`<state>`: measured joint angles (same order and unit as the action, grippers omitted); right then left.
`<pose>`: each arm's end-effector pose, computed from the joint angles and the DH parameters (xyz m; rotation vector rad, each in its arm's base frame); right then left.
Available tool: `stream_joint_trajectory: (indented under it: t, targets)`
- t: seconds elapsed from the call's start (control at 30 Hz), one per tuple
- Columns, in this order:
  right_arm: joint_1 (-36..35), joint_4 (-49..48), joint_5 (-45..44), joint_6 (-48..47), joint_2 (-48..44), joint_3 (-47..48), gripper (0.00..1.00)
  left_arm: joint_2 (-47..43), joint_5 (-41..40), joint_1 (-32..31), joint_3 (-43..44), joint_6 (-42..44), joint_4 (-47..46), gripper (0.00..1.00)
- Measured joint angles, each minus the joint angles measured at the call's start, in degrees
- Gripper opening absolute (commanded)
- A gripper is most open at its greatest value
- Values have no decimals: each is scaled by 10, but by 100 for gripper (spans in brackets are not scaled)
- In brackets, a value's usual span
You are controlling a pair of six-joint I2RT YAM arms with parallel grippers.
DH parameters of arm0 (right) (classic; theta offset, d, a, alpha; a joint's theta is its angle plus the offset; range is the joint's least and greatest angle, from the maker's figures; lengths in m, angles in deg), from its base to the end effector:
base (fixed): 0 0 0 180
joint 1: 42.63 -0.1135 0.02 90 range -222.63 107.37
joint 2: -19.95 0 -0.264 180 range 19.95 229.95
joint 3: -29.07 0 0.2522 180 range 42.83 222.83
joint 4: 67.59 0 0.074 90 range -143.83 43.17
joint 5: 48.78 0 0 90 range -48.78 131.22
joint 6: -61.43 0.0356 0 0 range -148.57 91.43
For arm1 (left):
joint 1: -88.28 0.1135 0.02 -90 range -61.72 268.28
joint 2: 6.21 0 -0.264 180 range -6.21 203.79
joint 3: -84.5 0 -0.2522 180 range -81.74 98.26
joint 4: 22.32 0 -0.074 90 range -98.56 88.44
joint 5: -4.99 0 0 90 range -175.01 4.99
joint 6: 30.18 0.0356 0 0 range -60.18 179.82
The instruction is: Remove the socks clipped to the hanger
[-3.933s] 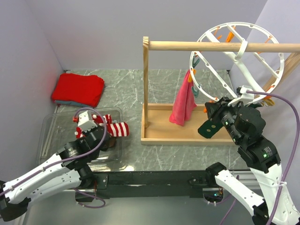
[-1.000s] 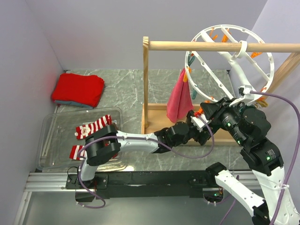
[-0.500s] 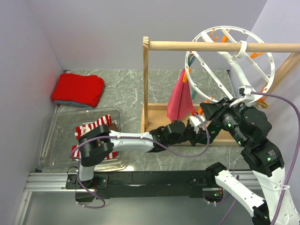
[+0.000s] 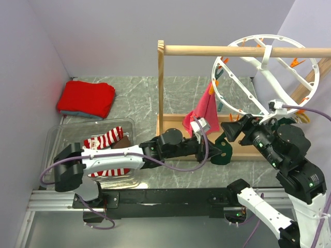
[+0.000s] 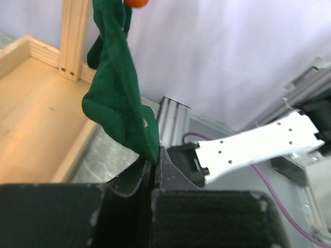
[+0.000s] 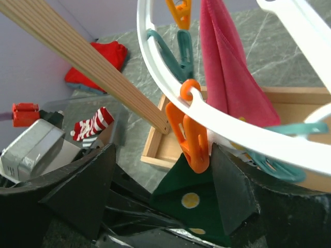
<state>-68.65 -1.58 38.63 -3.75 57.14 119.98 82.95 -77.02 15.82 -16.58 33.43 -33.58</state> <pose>0.0600 0.0275 0.4531 0.0141 1.8246 0.5936 0.1079 -0.3577 0.3346 0.7982 1.5596 -1.4306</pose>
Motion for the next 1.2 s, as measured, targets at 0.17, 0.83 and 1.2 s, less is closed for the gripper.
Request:
stream_joint_trajectory:
  t: [0.17, 0.83, 1.2]
  targets:
    - [0, 34, 0, -3, -5, 41, 82, -30, 19, 0, -18, -14, 19, 1]
    - [0, 89, -40, -14, -22, 89, 77, -142, 125, 0, -85, -48, 53, 1]
    - [0, 3, -6, -2, -53, 12, 75, -152, 269, 1, -115, -87, -16, 1]
